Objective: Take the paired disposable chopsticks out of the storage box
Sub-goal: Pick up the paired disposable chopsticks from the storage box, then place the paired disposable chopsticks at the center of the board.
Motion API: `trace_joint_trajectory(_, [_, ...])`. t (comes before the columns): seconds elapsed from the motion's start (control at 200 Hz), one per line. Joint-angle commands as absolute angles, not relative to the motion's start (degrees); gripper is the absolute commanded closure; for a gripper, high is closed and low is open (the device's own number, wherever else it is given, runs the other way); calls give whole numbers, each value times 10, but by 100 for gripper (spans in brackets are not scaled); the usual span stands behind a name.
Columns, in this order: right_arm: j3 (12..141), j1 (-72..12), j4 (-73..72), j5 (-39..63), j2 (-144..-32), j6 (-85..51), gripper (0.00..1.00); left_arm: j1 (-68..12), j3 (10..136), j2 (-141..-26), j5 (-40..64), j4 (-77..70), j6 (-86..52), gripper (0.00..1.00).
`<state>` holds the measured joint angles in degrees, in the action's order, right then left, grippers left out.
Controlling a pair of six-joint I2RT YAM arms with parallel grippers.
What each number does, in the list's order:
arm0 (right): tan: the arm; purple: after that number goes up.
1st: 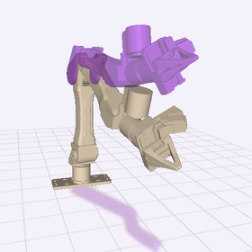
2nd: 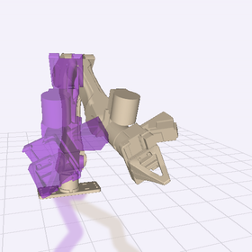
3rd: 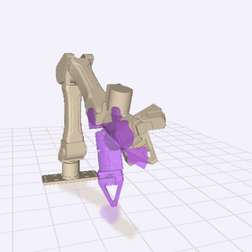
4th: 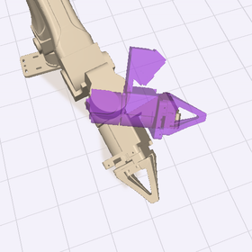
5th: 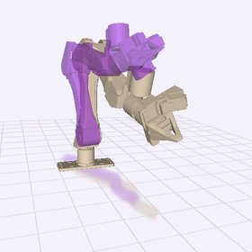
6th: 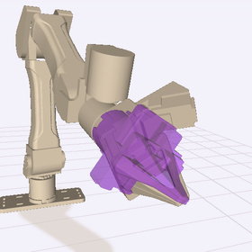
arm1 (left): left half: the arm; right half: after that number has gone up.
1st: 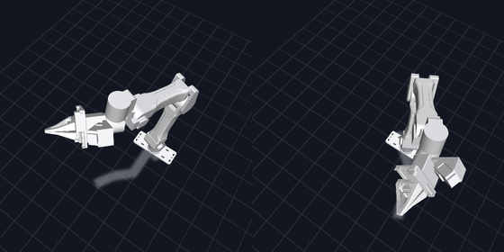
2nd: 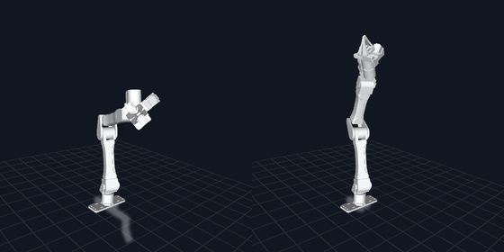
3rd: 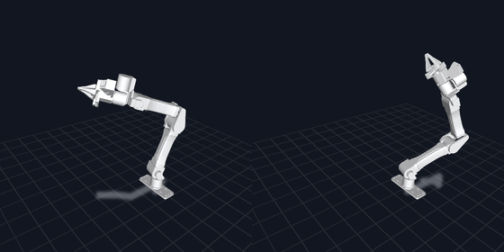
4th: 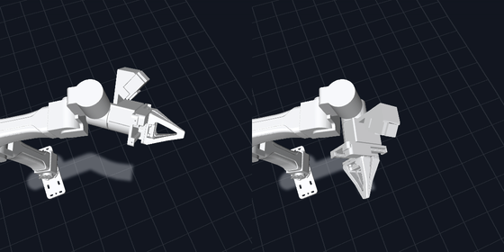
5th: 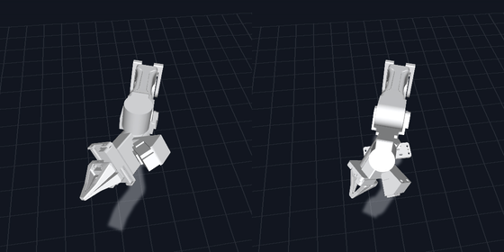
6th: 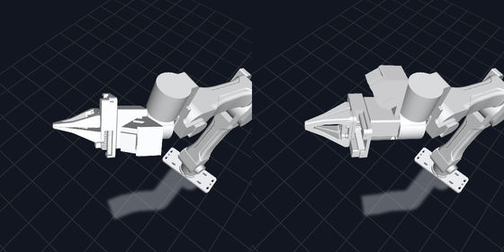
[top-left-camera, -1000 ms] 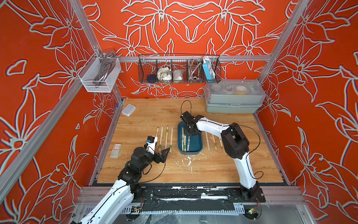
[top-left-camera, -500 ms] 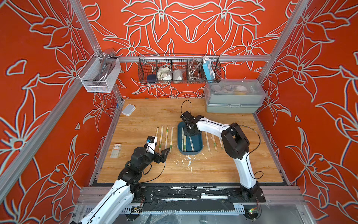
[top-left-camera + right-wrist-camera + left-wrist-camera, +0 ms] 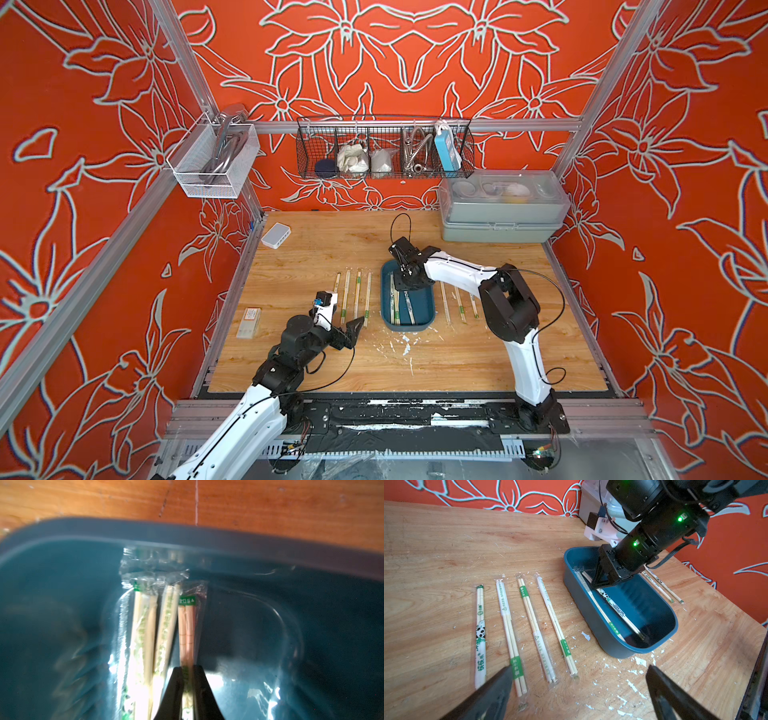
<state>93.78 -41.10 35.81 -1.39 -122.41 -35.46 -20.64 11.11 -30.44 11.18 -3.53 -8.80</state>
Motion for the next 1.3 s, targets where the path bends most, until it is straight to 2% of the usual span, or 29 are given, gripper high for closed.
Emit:
trace_joint_trajectory(0.0, [931,-411,369,-13,-1195,-351,100,-208,117,-303,108,-47,-89,0])
trace_joint_trajectory(0.656, [926,-384,389,-16,-1092,-313,100,-209,116,-290,136,-52,-80,0])
trace_joint_trajectory(0.911, [901,-301,418,8,-1028,-236,100,-209,114,-290,137,-53,-81,0])
trace_joint_trajectory(1.146, [829,-204,429,-45,-982,-138,100,-209,112,-290,138,-55,-79,0])
trace_joint_trajectory(1.296, [783,-146,405,-40,-978,-111,100,-209,112,-290,137,-57,-78,0])
